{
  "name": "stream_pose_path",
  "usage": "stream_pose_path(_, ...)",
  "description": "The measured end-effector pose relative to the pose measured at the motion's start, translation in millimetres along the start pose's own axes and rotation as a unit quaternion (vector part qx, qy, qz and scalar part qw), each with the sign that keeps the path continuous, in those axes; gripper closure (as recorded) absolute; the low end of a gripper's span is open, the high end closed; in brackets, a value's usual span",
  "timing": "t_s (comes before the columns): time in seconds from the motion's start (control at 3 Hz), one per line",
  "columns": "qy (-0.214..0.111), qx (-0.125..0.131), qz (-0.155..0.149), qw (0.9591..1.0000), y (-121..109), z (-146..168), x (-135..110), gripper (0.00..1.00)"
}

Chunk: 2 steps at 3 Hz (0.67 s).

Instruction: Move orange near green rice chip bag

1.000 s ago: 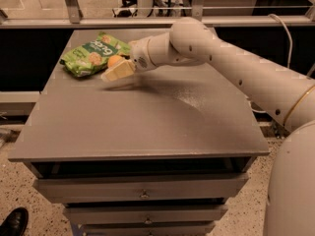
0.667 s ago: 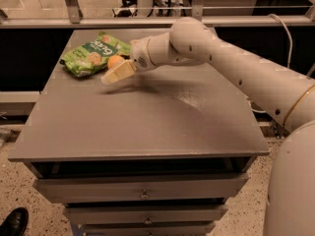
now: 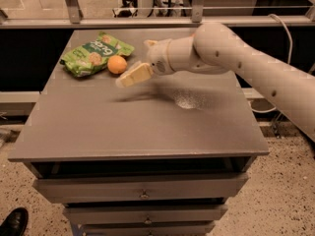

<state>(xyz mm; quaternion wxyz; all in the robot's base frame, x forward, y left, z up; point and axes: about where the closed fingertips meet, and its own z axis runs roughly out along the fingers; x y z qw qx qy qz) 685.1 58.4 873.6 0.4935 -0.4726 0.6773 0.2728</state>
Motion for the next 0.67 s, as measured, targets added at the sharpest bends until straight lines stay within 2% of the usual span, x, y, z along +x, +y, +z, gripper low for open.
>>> stream_pose_path(0.33, -0.039, 0.039, -0.001, 0.9985, -1.0, -83.7, 8.8, 0.00)
stream_pose_path(0.67, -0.031, 0.061, 0.007, 0.9976, -13.0, -106.2, 21.9, 0.00)
